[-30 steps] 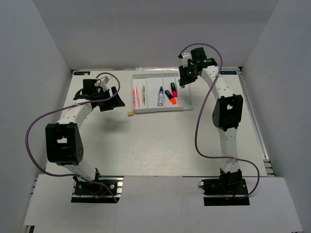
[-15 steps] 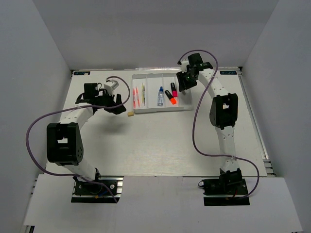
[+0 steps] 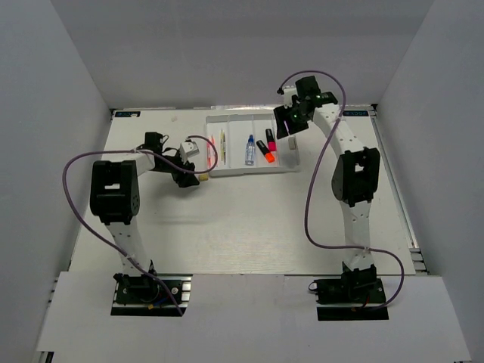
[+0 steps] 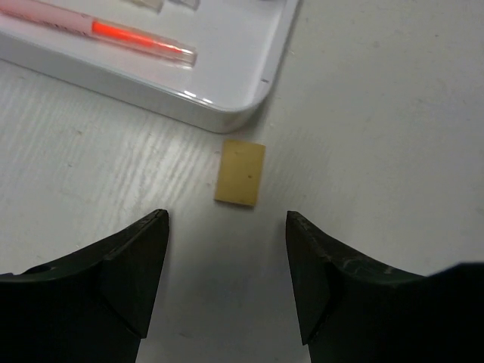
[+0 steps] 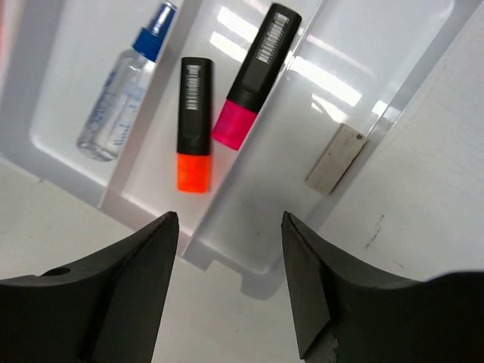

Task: Sort the stationery into containers
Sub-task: Pick up the stationery from the center of the board.

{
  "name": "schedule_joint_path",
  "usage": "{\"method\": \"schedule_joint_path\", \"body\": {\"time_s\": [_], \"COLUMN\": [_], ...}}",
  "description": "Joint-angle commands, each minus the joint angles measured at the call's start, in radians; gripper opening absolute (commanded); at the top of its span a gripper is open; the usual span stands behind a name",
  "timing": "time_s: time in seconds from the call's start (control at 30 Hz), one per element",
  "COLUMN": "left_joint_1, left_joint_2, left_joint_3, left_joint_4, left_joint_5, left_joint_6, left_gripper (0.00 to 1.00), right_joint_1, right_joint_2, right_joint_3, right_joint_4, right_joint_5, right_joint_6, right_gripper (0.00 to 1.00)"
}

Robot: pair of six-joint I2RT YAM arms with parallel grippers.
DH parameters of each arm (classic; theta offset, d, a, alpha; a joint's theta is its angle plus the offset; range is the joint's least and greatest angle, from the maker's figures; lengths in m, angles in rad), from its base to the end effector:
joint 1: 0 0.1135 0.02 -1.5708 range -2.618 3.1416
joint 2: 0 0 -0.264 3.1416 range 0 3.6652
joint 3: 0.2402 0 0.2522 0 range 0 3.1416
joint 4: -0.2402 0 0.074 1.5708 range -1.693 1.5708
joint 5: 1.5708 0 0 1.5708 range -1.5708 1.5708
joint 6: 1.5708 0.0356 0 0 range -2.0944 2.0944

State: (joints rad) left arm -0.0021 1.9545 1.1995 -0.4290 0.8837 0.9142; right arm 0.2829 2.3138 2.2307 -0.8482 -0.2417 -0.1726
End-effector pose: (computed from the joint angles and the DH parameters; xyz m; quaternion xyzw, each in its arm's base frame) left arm 0.3747 -0.0283 0.1447 0.4661 0.7593 -0.3002 0.3408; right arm 0.4897 0.1512 0.2603 -0.2497 0.9095 0.1315 0.3053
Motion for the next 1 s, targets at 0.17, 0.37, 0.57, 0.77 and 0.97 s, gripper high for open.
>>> {"method": "schedule_joint_path", "body": {"time_s": [0.17,0.37,0.57,0.77,0.97], "left_joint_1": [-0.021,-0.055,-0.102,-0.125,-0.11], "left_joint_2": [0.063,0.057,0.07,0.093,-0.011], "left_joint_3": [0.109,0.092,0.092,0.137,0.063], "left_joint_4": [-0.051,-0.065,-0.074,-0.158,-0.227], "left_joint_5": [0.052,0.0,-0.061,-0.121,-0.172], "left_joint_6": [0.159,0.215,0.238,0.273,0.313], "left_gripper": [0.71,0.73,0.67,0.44,0.28], "right_joint_1": [-0.01,-0.014,-0.019,-0.027,-0.039], "right_joint_2": [-0.209,-0.215,-0.22,-0.231,-0.264], "right_joint_3": [-0.043,-0.057,-0.062,-0.075,-0.101], "right_joint_4": [-0.006,-0.011,-0.011,-0.017,-0.025], "right_joint_5": [-0.048,-0.039,-0.034,-0.03,-0.041], "right_joint_6": [0.019,0.013,0.012,0.004,0.007], "right_gripper": [0.63,0.62,0.62,0.62,0.62]}}
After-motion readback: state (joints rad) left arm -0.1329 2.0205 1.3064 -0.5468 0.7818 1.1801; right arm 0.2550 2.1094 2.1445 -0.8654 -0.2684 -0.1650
